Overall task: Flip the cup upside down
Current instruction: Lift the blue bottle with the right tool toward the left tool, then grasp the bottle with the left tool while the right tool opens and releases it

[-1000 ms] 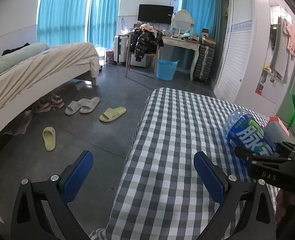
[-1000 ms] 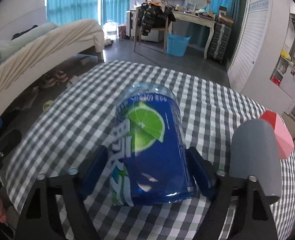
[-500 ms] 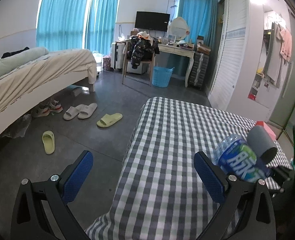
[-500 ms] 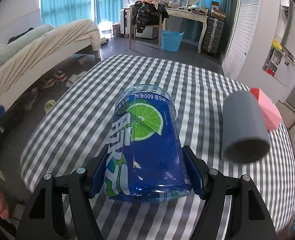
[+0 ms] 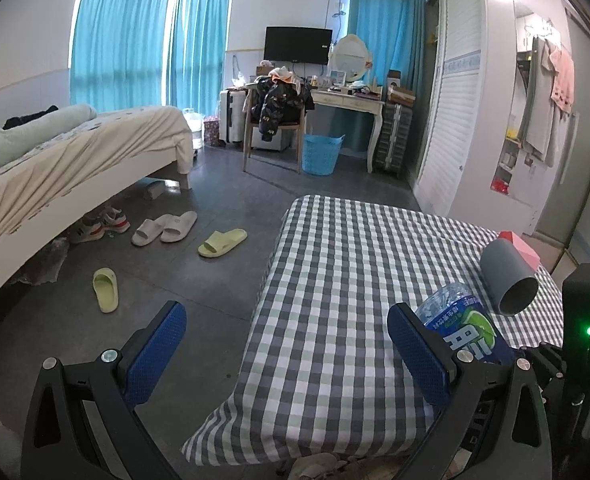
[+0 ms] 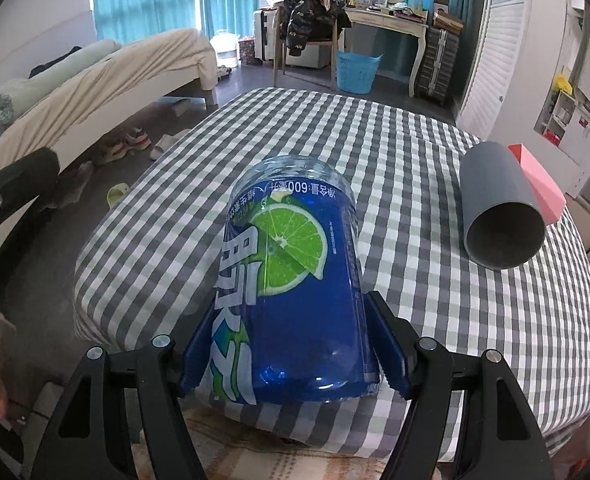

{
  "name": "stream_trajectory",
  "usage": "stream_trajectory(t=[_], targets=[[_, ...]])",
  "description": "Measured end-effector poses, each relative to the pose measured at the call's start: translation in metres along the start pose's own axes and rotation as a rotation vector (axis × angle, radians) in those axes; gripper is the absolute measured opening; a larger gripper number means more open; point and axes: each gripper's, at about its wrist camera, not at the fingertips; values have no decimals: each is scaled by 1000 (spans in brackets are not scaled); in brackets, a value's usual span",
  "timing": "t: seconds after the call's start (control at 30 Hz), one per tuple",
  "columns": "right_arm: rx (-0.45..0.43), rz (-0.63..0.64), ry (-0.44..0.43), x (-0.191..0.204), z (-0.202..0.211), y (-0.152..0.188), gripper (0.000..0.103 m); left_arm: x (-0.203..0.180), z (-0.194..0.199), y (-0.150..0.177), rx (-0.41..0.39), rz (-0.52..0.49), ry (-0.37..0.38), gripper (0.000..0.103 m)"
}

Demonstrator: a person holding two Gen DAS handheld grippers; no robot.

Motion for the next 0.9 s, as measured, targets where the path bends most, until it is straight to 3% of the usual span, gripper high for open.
stream_trajectory(t=[0.07, 0.17, 0.3, 0.47, 0.7, 0.9], targets=[[5, -5, -13, -4, 0, 0, 71, -1, 2, -3, -3, -3, -6, 103], [0, -8, -31, -9, 5, -3, 85, -3, 7, -9, -14, -4, -30, 103], [-68, -8, -76, -20, 30, -8, 92, -11, 10, -21, -23, 14, -50, 103], [-160, -42, -39, -55, 62, -16, 94, -41, 7, -30, -9, -21, -27, 103], [-203, -83, 100, -130, 85, -15, 96, -108, -18, -37, 95, -39, 41, 103], [-210, -160, 117, -188, 87, 1, 96, -144, -49, -34, 199, -41, 57, 103]])
Point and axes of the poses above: each gripper's, at about its wrist camera, not at the fingertips, and z roughly against the way its jaws point, x to its left, y to its underside, and after that the axes turned 3 degrees about y, right-handed
